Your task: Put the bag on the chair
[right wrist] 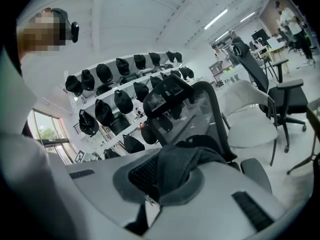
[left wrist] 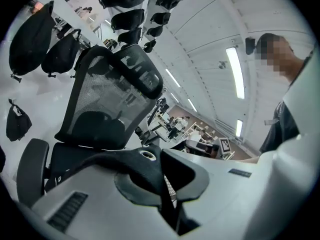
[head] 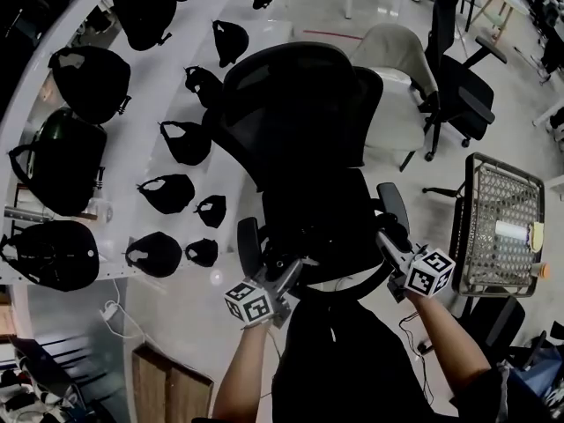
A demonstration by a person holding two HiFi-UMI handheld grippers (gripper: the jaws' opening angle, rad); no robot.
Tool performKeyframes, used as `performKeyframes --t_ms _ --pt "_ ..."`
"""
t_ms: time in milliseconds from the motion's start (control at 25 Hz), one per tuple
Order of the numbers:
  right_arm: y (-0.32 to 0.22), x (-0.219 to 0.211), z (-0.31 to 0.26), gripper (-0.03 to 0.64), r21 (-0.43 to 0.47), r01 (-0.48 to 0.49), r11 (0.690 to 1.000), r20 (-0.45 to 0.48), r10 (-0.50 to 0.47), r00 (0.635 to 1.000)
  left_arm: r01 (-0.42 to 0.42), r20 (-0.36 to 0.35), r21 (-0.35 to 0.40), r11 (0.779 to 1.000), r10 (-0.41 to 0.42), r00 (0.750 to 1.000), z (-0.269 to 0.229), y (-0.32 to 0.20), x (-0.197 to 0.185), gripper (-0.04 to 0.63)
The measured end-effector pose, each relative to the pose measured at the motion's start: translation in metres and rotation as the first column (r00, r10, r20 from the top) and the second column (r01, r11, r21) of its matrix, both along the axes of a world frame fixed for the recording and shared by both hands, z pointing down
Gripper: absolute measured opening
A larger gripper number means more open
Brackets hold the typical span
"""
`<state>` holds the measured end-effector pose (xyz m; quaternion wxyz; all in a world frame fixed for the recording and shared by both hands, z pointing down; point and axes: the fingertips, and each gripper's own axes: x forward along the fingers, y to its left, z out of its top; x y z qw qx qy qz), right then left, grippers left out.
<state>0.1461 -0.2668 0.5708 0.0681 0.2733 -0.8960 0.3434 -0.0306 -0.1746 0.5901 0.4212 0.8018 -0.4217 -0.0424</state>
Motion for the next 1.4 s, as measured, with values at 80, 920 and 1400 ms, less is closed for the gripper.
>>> performKeyframes --t_ms 80,920,1400 --pt "-0.01 -0.004 0.006 0.0 0.002 -0.003 1.0 -0.016 0.003 1.0 0.002 0.006 -0.007 1.0 -0.002 1.0 0.006 -0.01 -0.005 0.025" --pt "-0.113 -0.049 0.055 -0.002 -0.021 -0.046 0.999 -0.029 0.045 0.999 0.033 -0.01 -0.029 0.999 -0.033 0.999 0.055 -0.102 -0.05 0.025" --pt "-0.154 -0.069 0.078 -0.002 0.003 -0.009 1.0 -0.058 0.009 0.998 0.071 -0.009 -0.031 0.997 -0.071 0.997 0.082 -0.147 -0.074 0.025"
